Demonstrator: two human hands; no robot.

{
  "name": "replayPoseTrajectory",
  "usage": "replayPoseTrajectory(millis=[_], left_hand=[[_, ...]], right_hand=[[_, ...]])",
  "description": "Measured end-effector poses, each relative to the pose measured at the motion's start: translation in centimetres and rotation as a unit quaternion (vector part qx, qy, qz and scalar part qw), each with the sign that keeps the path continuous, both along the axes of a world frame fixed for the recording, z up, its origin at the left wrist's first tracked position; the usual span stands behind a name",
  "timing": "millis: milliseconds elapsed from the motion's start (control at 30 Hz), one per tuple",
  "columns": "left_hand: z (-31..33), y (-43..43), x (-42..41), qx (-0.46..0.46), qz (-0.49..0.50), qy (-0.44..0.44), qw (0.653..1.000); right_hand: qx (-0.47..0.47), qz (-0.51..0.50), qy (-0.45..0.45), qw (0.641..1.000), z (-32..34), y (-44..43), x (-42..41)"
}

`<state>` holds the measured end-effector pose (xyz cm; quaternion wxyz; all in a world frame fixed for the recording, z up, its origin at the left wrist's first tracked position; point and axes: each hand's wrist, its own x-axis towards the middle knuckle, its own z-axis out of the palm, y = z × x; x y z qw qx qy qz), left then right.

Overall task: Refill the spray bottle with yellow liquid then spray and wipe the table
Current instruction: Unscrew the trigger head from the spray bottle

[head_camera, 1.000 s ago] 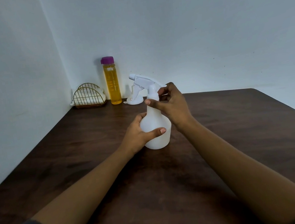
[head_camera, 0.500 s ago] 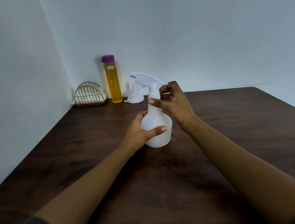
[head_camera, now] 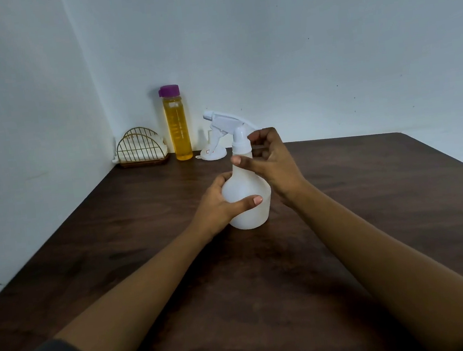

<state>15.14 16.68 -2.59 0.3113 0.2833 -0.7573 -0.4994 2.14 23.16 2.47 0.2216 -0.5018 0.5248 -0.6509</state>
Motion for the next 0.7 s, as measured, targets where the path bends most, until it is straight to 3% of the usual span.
replayPoseTrajectory(millis=[67, 167, 300, 400, 533, 700], left_hand=[[0.0, 0.0, 0.0, 0.001, 0.000, 0.003, 1.000], [0.0, 0.0, 0.0, 0.004, 0.000, 0.004, 1.000], [0.0, 0.0, 0.0, 0.010, 0.003, 0.004, 1.000], [-0.1, 0.0, 0.0, 0.006, 0.006, -0.001, 1.000], [0.0, -0.1, 0.0, -0.003, 0.006, -0.007, 1.000], [0.0, 0.0, 0.0, -0.004, 0.006, -0.005, 1.000]], right_hand=[[-0.017, -0.045, -0.001, 0.999, -0.1, -0.3, 0.4], [-0.018, -0.034, -0.007, 0.999, -0.1, -0.3, 0.6], [0.002, 0.060, -0.053, 0.997, 0.1, 0.2, -0.3], [0.027, 0.131, -0.035, 0.990, 0.1, 0.4, -0.9], [0.014, 0.032, 0.014, 0.999, -0.1, 0.1, -0.3], [-0.010, -0.047, 0.013, 0.999, 0.1, -0.2, 0.6]])
